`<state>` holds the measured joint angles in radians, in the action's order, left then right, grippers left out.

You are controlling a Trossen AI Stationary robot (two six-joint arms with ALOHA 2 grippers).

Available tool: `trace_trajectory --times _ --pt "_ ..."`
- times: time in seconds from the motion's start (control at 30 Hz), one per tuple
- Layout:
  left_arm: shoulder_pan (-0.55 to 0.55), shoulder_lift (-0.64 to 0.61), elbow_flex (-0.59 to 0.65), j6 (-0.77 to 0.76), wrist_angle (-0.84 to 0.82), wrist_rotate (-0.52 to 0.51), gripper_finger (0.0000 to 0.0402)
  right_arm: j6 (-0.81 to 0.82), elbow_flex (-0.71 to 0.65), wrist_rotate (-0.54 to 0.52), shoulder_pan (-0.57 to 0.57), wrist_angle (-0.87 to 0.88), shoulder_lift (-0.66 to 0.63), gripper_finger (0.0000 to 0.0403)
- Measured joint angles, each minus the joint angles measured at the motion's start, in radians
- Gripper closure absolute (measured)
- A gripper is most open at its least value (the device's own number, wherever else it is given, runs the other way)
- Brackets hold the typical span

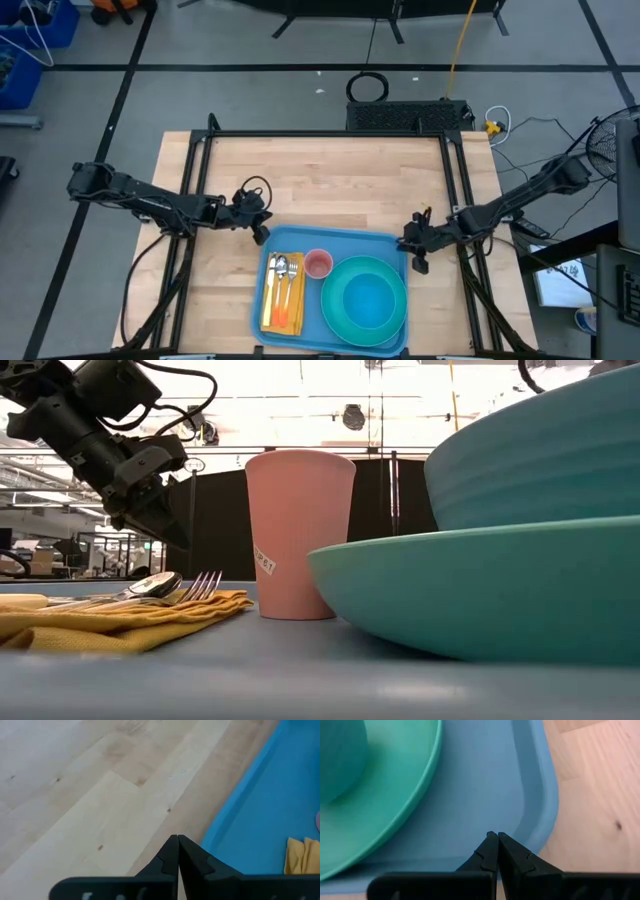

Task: Set up tray
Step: Return to Home Position

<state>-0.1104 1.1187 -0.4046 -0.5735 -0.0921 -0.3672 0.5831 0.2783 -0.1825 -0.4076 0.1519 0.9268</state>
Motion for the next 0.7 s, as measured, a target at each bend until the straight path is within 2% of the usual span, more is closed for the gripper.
trace_trajectory --times 0.23,0.7 --pt "0.0 0.0 0.0 0.002 0.0 0.0 0.0393 -0.009 0.002 -0.004 0.017 -0.023 0.064 0.0403" --pt "0.0 0.0 0.0 -0.012 0.0 0.001 0.0398 -0.11 0.003 0.001 0.135 0.021 0.069 0.0403"
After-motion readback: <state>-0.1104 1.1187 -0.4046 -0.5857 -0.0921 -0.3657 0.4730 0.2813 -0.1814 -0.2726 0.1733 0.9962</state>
